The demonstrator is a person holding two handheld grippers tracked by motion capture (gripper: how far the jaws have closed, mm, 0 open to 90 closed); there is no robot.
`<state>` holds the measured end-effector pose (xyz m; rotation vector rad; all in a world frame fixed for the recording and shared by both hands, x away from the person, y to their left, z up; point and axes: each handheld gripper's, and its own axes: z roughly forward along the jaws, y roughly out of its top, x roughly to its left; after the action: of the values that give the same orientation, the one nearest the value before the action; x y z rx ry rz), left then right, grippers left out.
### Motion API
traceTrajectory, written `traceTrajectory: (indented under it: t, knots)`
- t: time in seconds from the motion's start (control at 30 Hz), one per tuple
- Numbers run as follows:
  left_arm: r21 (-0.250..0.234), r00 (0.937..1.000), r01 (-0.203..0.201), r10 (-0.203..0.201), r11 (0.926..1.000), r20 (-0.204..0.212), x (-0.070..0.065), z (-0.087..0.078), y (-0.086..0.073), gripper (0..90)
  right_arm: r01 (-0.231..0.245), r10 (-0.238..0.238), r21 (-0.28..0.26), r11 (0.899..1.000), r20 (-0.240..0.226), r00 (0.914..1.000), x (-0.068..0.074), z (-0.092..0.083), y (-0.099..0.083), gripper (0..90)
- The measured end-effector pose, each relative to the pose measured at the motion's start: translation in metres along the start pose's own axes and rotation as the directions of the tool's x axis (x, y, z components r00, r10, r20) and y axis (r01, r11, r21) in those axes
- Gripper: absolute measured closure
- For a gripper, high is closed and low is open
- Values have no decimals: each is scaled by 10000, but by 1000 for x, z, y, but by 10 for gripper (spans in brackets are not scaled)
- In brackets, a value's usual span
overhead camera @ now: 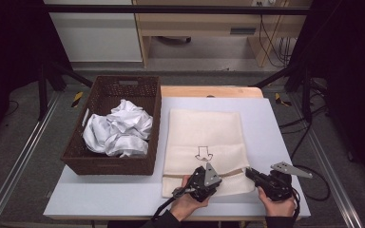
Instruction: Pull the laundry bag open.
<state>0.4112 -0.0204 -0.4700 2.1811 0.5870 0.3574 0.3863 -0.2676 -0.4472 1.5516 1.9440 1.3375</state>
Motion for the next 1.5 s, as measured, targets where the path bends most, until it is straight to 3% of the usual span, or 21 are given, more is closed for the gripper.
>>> traceTrajectory:
  t: [0.67,1.0,1.17,1.2,1.23,1.27,1.3,1.37,1.43,1.5]
  knots:
    - [2,10000,25,-25,10000,55,4,-10,-6,871,30,-30,65,10000,22,10000,-4,1,-1,844]
    - [163,9995,220,-223,9996,201,9,-10,-7,872,157,-156,-16,9999,111,9998,-2,3,-2,846]
    - [191,9976,518,-526,9985,451,14,-9,-8,873,146,-145,-80,9999,137,9998,-1,3,-3,848]
    - [275,9979,541,-550,9982,331,14,-9,-7,873,170,-167,-161,9997,177,9997,0,4,-3,848]
    - [380,9994,329,-323,9987,-148,14,-9,-8,873,220,-213,-206,9995,343,9992,0,4,-3,852]
    - [379,9991,403,-399,9985,-114,17,-10,-10,874,469,-436,-320,9984,990,9941,0,2,-3,853]
    - [310,9973,717,-721,9969,150,23,-13,-14,874,425,-375,-440,9981,1092,9933,-2,0,-3,854]
    - [247,9981,608,-606,9978,-61,26,-17,-18,874,-461,485,-830,9955,264,9985,-11,-6,-2,853]
    - [312,9982,594,-590,9977,-127,27,-18,-19,873,-133,165,-621,9980,518,9985,-7,-1,-2,853]
    - [252,9973,722,-725,9971,106,29,-20,-22,873,-106,136,-556,9984,538,9985,-6,2,-3,853]
